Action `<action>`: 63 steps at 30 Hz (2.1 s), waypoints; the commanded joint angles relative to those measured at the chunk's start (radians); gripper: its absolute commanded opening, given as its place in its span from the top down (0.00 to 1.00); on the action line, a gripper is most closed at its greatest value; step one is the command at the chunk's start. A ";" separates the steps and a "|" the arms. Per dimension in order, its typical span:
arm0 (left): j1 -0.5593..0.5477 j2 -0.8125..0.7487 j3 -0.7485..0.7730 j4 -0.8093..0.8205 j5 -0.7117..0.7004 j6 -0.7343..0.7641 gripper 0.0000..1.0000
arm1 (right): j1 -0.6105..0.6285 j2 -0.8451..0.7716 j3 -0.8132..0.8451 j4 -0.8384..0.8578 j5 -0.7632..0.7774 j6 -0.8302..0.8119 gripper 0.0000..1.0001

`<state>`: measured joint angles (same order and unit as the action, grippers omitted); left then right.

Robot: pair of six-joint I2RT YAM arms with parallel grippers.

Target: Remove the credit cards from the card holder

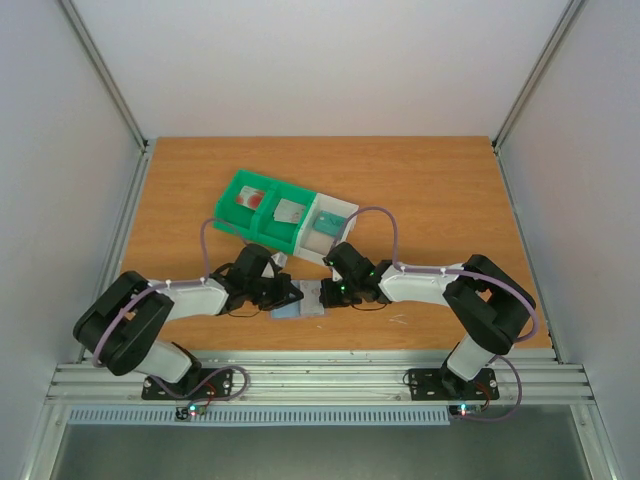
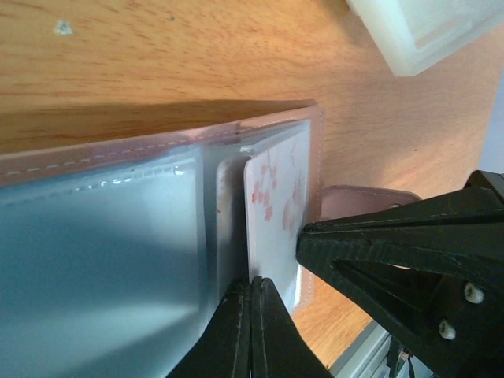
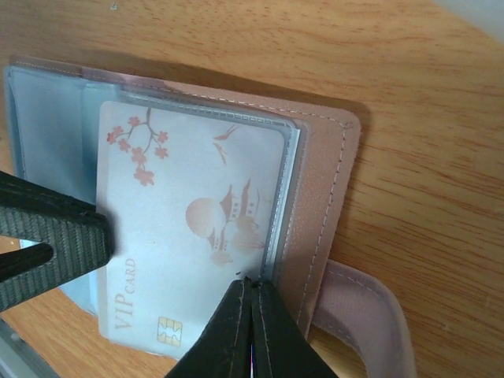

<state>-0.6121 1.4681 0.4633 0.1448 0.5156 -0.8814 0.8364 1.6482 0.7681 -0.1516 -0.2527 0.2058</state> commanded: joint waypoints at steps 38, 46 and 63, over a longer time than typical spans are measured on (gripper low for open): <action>0.067 -0.111 -0.012 -0.086 0.046 0.048 0.99 | -0.017 0.006 -0.018 -0.052 0.074 -0.049 0.99; 0.074 -0.152 -0.006 -0.140 0.011 0.061 1.00 | -0.020 -0.001 -0.003 -0.067 0.070 -0.053 0.98; 0.078 -0.386 0.013 -0.342 -0.056 0.097 1.00 | -0.020 -0.177 0.021 -0.144 0.038 -0.135 0.84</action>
<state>-0.5407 1.1309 0.4450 -0.1608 0.4625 -0.8261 0.8196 1.5463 0.7727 -0.2588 -0.2169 0.1276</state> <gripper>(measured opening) 0.009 0.137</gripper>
